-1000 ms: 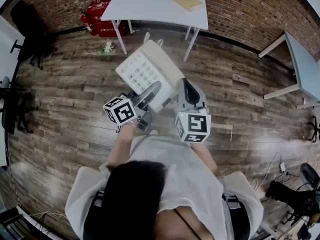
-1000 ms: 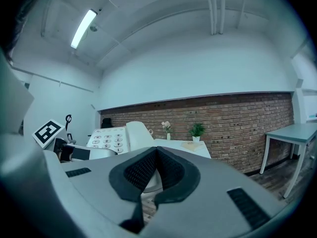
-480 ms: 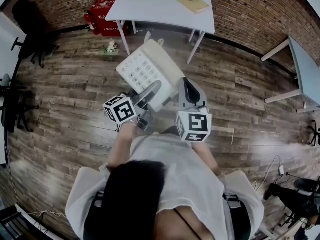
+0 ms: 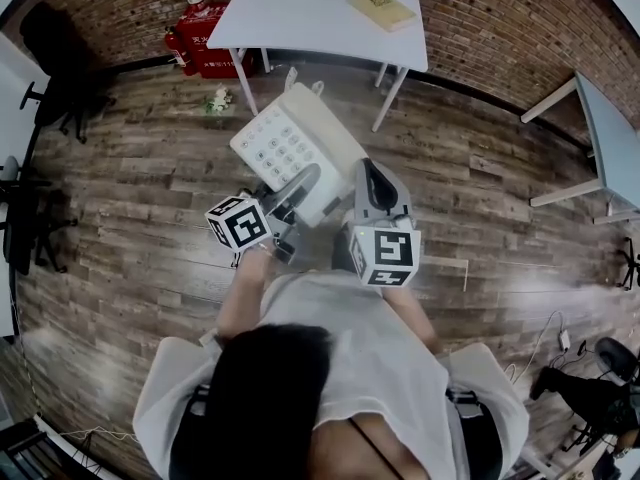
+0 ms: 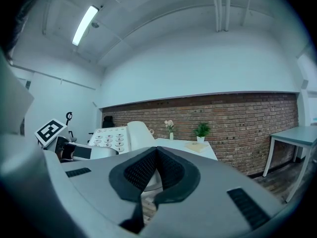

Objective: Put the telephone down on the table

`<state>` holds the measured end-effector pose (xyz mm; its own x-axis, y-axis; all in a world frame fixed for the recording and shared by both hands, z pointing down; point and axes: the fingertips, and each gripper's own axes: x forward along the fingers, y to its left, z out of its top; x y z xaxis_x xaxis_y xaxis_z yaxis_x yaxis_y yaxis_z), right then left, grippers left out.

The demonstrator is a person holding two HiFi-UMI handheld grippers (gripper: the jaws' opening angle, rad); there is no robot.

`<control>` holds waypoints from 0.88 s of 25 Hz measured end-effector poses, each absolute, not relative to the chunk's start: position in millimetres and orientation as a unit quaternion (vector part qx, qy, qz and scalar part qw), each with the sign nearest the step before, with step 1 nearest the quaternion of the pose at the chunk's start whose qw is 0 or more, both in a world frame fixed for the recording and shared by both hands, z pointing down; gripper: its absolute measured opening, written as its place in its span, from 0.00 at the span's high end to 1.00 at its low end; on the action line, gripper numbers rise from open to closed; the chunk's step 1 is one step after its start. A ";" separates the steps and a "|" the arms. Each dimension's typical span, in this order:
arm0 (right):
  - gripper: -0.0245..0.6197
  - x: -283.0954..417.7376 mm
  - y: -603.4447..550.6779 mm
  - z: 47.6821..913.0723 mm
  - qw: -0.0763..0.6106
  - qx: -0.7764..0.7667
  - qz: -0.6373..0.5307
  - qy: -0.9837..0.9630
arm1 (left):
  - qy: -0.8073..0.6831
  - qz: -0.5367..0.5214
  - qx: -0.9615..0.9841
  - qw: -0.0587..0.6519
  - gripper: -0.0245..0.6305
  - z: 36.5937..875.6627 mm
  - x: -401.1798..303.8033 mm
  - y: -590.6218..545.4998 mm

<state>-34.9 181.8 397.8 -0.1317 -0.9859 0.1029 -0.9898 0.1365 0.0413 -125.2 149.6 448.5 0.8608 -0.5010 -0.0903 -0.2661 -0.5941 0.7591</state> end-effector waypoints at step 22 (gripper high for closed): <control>0.92 62.9 38.9 388.8 0.045 0.640 0.012 -0.767 | -0.230 -0.170 0.868 0.406 0.57 442.6 -27.7 9.7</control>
<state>62.9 38.9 388.8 -0.1758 -0.9808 0.0847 -0.9830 0.1796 0.0394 -27.7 9.7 442.6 0.8364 -0.5374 -0.1080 -0.2620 -0.5649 0.7825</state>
